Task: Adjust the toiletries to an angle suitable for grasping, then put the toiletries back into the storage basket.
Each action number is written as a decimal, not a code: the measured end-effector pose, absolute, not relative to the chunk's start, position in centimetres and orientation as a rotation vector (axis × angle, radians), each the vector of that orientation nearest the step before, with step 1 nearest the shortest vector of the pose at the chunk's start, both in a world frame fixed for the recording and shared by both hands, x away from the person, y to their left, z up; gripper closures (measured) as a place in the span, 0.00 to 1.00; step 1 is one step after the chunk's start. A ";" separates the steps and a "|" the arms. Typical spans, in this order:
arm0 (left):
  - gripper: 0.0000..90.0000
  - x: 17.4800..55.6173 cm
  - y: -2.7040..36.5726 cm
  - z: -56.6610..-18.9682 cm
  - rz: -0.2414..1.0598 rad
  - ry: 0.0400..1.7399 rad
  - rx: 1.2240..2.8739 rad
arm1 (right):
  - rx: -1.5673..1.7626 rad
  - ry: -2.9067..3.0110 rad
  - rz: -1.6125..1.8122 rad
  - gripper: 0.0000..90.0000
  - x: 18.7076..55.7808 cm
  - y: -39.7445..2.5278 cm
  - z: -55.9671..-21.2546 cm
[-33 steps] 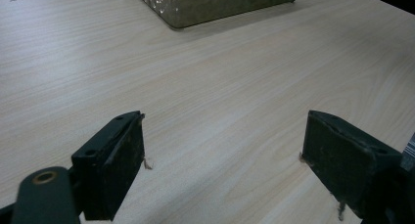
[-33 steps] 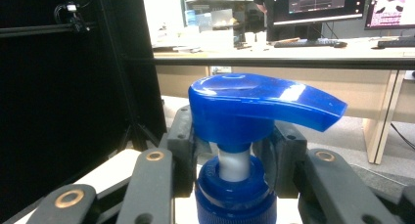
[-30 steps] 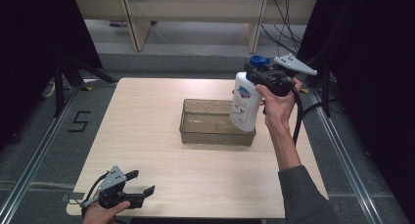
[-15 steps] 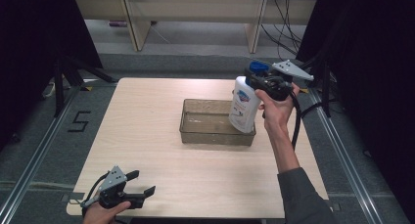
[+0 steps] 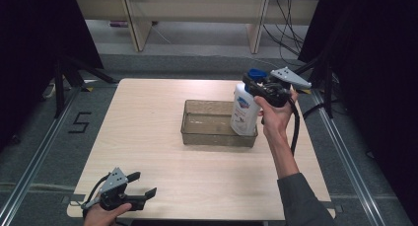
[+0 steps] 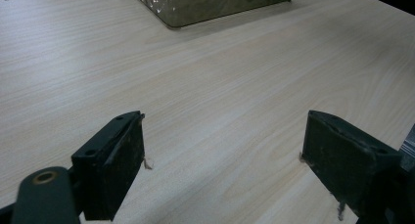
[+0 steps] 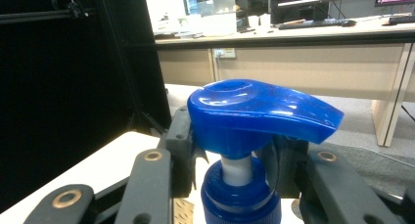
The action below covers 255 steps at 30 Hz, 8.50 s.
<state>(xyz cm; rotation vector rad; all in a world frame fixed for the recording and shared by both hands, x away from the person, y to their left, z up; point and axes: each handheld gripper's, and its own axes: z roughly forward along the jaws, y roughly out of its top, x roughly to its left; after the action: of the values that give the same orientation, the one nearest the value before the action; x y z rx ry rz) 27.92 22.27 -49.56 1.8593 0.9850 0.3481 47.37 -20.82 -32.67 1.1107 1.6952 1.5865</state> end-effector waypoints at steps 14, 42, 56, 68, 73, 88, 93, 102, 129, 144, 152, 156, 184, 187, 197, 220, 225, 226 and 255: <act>0.17 27.9 22.2 -49.6 0.335 0.977 1.865 | 1.126 1.693 1.589 0.67 46.9 -20.9 -33.9; 0.17 27.9 22.1 -49.7 0.323 0.964 1.870 | 1.143 1.683 1.568 0.67 46.0 -20.5 -35.1; 0.17 27.9 22.0 -49.7 0.324 0.964 1.869 | 1.154 1.698 1.500 0.58 46.0 -20.9 -35.8; 0.17 27.9 22.0 -49.8 0.323 0.966 1.867 | 1.168 1.673 1.546 0.43 45.2 -21.5 -35.7; 0.17 27.9 22.0 -49.8 0.326 0.968 1.868 | 1.200 1.664 1.544 0.41 44.8 -21.6 -35.7; 0.17 27.9 22.0 -49.8 0.322 0.976 1.868 | 1.228 1.634 1.564 0.36 44.0 -22.1 -36.0; 0.17 27.9 22.0 -49.8 0.322 0.976 1.872 | 1.231 1.632 1.567 0.35 43.8 -22.3 -36.3; 0.17 27.9 22.0 -49.8 0.320 0.962 1.874 | 1.253 1.610 1.582 0.34 43.1 -22.7 -36.6; 0.17 27.9 22.0 -49.7 0.321 0.969 1.871 | 1.261 1.598 1.567 0.33 41.8 -23.1 -37.0; 0.17 28.2 21.8 -49.7 0.316 0.965 1.869 | 1.277 1.629 1.549 0.31 40.4 -23.9 -37.5; 0.17 28.1 21.8 -49.6 0.317 0.961 1.869 | 1.287 1.637 1.533 0.30 39.8 -24.3 -38.0; 0.17 28.0 21.9 -49.6 0.317 0.962 1.870 | 1.285 1.656 1.534 0.30 39.5 -24.1 -38.3; 0.17 27.8 21.9 -49.6 0.335 0.961 1.888 | 1.252 1.762 1.532 0.30 37.2 -22.9 -39.4; 0.17 27.8 21.9 -49.7 0.336 0.963 1.887 | 1.262 1.776 1.546 0.28 37.0 -22.8 -39.6; 0.16 27.9 21.8 -49.8 0.329 0.959 1.874 | 1.263 1.800 1.554 0.27 36.5 -22.5 -39.8; 0.16 27.8 21.9 -49.7 0.336 0.967 1.884 | 1.253 1.846 1.577 0.26 35.6 -21.6 -41.2; 0.16 27.8 21.9 -49.7 0.337 0.967 1.885 | 1.246 1.863 1.558 0.27 35.3 -21.4 -41.5; 0.16 27.8 21.9 -49.7 0.338 0.965 1.886 | 1.268 1.849 1.564 0.27 35.1 -21.3 -41.6; 0.16 27.8 21.9 -49.7 0.332 0.968 1.884 | 1.208 1.966 1.544 0.23 33.5 -20.5 -44.3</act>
<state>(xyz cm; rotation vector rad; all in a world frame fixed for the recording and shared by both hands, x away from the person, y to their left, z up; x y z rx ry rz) 27.76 21.94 -49.69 1.8841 0.9679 0.3325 33.47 -20.52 -44.29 1.2082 1.9656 1.5443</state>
